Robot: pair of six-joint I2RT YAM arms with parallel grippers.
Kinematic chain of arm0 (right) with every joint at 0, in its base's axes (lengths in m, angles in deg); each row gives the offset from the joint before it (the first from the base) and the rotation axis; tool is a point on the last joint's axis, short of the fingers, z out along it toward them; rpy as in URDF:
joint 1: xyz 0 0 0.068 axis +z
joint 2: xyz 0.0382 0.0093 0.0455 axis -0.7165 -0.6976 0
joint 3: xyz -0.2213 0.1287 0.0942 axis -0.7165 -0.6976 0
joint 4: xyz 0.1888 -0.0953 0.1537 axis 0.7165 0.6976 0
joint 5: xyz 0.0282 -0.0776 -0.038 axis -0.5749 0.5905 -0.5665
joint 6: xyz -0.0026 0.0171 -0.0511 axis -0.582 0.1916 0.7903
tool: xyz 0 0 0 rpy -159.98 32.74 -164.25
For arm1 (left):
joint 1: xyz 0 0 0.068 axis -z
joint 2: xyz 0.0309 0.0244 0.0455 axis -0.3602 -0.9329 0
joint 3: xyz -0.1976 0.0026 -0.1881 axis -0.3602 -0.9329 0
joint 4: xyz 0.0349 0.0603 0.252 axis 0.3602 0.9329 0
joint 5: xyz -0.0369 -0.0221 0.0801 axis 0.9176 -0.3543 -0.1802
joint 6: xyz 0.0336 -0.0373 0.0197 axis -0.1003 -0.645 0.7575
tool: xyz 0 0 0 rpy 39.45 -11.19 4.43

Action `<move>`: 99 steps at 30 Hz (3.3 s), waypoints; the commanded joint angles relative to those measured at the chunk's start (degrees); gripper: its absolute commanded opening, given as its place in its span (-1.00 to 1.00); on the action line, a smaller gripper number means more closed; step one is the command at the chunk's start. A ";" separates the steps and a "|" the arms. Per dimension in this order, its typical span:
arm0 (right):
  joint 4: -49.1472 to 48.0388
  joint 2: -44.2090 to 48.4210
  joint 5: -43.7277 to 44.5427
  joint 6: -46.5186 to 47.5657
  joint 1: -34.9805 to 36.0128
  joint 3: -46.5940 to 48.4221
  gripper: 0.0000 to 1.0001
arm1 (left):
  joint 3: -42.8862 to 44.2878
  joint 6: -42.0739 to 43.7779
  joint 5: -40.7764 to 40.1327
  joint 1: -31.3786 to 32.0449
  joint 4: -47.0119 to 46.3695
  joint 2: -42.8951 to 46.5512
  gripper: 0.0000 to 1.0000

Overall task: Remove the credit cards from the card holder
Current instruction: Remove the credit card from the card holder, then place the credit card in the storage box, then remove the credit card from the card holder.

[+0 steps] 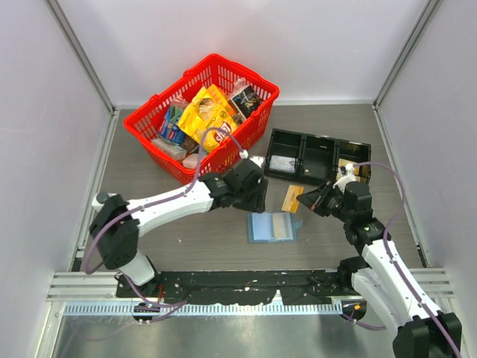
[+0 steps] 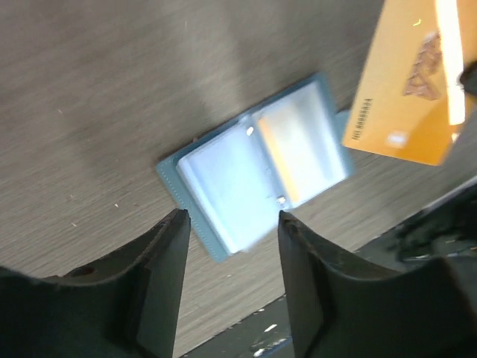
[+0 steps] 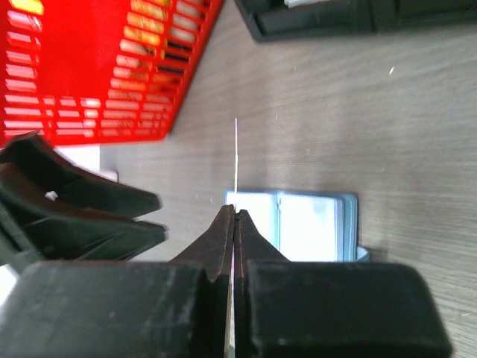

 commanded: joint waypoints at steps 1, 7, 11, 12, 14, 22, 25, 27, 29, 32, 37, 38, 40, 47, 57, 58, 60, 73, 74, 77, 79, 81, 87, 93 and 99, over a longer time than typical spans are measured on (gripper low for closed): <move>0.16 3.44 8.00 -3.66 -1.14 4.47 -0.98 | 6.25 4.76 -2.56 -2.68 3.89 9.03 0.24; -0.71 7.48 22.84 -7.53 -1.84 5.53 -0.98 | 10.74 9.42 -4.22 -9.00 10.39 18.35 0.96; -2.12 8.81 33.73 -9.99 -1.93 5.88 -0.98 | 12.76 12.32 -9.31 -12.70 13.82 24.15 0.99; -2.73 8.89 35.33 -10.43 -2.02 5.97 -0.98 | 12.94 13.11 -10.54 -13.22 14.18 25.82 0.99; -4.22 8.81 40.95 -11.22 -1.93 5.97 -0.98 | 12.33 14.69 -15.97 -13.67 14.19 29.42 0.99; -16.68 2.05 56.35 -13.51 -2.99 3.33 -0.98 | -4.97 18.39 -31.29 -13.67 -1.09 46.12 0.99; -20.48 -1.81 61.17 -16.40 -3.34 2.89 -0.99 | -9.46 19.35 -33.40 -13.76 -4.53 50.26 0.99; -21.45 -4.80 64.17 -17.46 -3.60 3.68 -0.98 | -10.43 20.49 -35.68 -13.76 -5.32 51.32 0.99; -22.50 -7.61 67.51 -18.95 -3.69 4.29 -0.99 | -10.96 20.76 -36.48 -13.76 -5.33 52.02 0.99; -25.23 -10.78 71.37 -20.19 -3.87 4.38 -0.98 | -10.96 20.76 -36.92 -13.76 -5.24 53.08 0.99; -27.78 -19.39 73.23 -23.26 -4.74 5.88 -0.98 | -12.46 22.26 -40.52 -13.76 -7.00 54.49 0.99; -27.96 -21.49 74.10 -24.31 -4.66 6.14 -0.98 | -12.63 22.43 -40.70 -13.84 -7.09 54.66 0.99; -28.05 -24.40 75.86 -26.51 -4.75 6.49 -0.98 | -12.81 22.70 -41.14 -13.76 -7.35 54.93 0.99; -31.65 -34.42 73.94 -30.38 -5.19 9.13 -0.98 | -13.16 22.96 -41.14 -14.55 -7.61 54.58 0.99; -30.78 -42.08 70.60 -35.66 -5.97 10.63 -0.83 | -13.34 22.87 -39.74 -14.72 -7.70 53.70 0.99; -30.69 -42.08 70.25 -35.66 -6.15 10.45 -0.81 | -13.34 22.87 -39.56 -14.72 -7.61 53.70 0.99; -30.77 -41.91 68.49 -35.83 -6.77 9.84 -0.65 | -13.25 22.87 -39.47 -14.72 -7.61 53.44 0.99; -22.79 -25.04 57.69 -22.49 -7.82 7.02 0.69 | -12.90 22.35 -37.63 -14.72 -7.26 51.85 0.99; -21.91 -22.16 56.72 -18.47 -7.73 7.20 0.78 | -12.81 22.26 -37.28 -14.72 -7.09 51.68 0.99; -16.73 -16.26 49.96 -10.46 -7.73 8.95 0.88 | -11.76 21.56 -35.87 -14.72 -5.86 50.36 0.99; -13.31 -12.56 45.57 -4.91 -7.73 10.27 0.88 | -10.71 20.68 -34.29 -14.72 -4.46 48.96 0.99; -9.70 -9.48 40.83 -0.43 -7.65 11.85 0.88 | -8.95 19.02 -32.27 -14.72 -2.27 47.38 0.99; 3.14 -8.41 24.66 8.71 -6.95 18.18 0.85 | -3.77 13.57 -25.33 -14.64 1.87 42.63 0.99; 10.71 -8.51 16.19 11.53 1.73 19.59 0.74 | 0.54 9.43 -22.42 -11.57 5.83 37.18 0.99; 12.64 -13.07 15.57 10.92 13.95 20.20 0.54 | 2.30 5.74 -26.28 -0.32 4.43 30.77 0.99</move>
